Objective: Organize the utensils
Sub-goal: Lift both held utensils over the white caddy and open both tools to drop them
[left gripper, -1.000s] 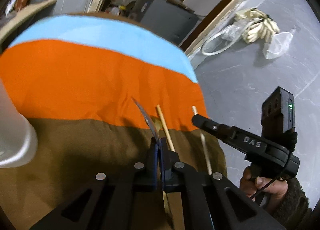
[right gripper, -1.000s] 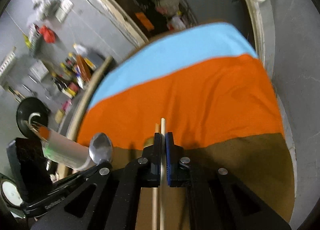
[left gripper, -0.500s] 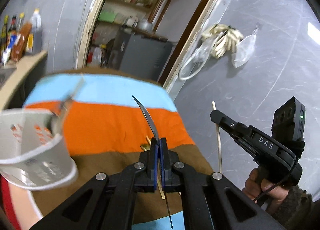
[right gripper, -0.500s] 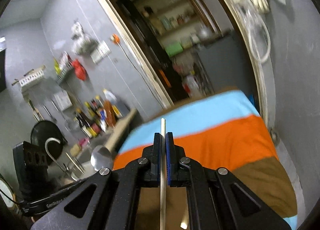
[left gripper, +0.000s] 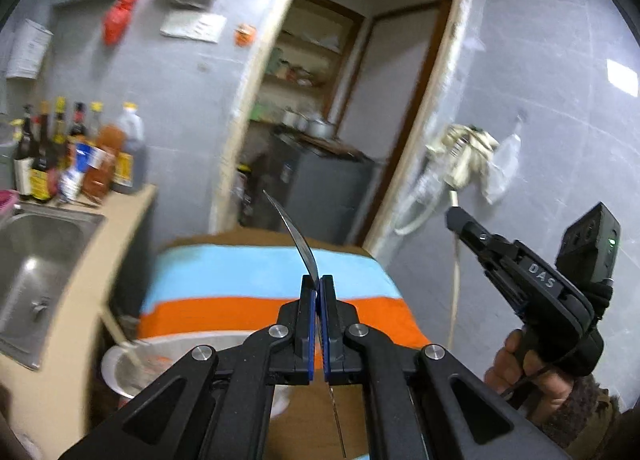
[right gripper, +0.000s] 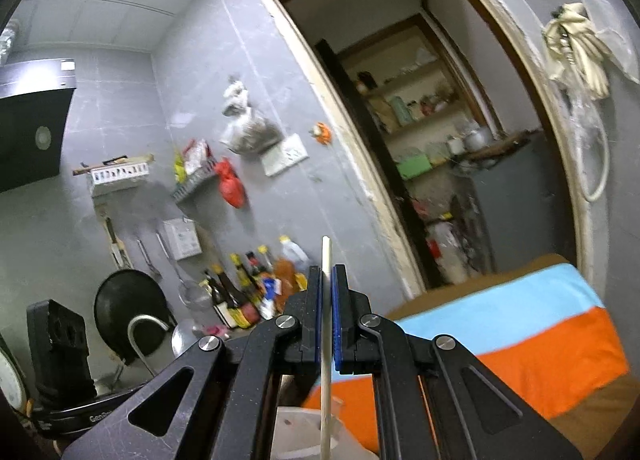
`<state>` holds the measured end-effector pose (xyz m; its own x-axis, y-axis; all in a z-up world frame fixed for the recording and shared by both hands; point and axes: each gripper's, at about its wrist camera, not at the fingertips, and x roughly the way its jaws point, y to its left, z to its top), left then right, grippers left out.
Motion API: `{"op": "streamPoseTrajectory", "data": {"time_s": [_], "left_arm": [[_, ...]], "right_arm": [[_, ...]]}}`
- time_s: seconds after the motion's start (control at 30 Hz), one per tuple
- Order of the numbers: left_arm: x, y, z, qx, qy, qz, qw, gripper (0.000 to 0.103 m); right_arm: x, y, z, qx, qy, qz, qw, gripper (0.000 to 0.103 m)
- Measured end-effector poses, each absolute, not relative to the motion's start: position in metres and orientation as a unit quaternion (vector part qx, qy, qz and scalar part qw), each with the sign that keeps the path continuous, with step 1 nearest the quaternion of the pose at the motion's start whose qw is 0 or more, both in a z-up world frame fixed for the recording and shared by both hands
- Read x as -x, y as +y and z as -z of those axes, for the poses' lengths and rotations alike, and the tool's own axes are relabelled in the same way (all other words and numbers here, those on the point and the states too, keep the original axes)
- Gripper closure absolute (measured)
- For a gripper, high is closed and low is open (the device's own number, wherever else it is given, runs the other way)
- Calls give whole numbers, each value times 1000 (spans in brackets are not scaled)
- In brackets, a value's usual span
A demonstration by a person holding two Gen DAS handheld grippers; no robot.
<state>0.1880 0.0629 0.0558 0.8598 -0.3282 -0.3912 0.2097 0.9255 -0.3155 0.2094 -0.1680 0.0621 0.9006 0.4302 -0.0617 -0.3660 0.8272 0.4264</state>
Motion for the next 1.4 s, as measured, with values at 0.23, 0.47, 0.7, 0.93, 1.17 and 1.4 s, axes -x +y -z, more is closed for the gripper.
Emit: {"op": "streamPoseTrajectory", "data": {"time_s": [0.23, 0.47, 0.7, 0.93, 1.17, 1.4], "left_arm": [[-196, 124, -55, 144, 197, 68, 967, 100], [-209, 145, -38, 143, 184, 33, 972, 100], [-221, 147, -15, 118, 183, 5, 976, 100], [-231, 141, -1, 105, 191, -4, 976, 100], [-233, 136, 8, 101, 199, -5, 975, 100], [-233, 133, 10, 96, 199, -3, 975, 100]], "right_arm": [[-223, -114, -67, -198, 36, -213, 956, 99], [-240, -83, -46, -176, 30, -182, 967, 99], [-251, -80, -25, -179, 21, -161, 970, 99], [-260, -76, -16, -176, 29, -155, 972, 99], [-265, -71, -8, -164, 38, -162, 972, 99], [-267, -68, -4, -159, 48, -167, 972, 99]]}}
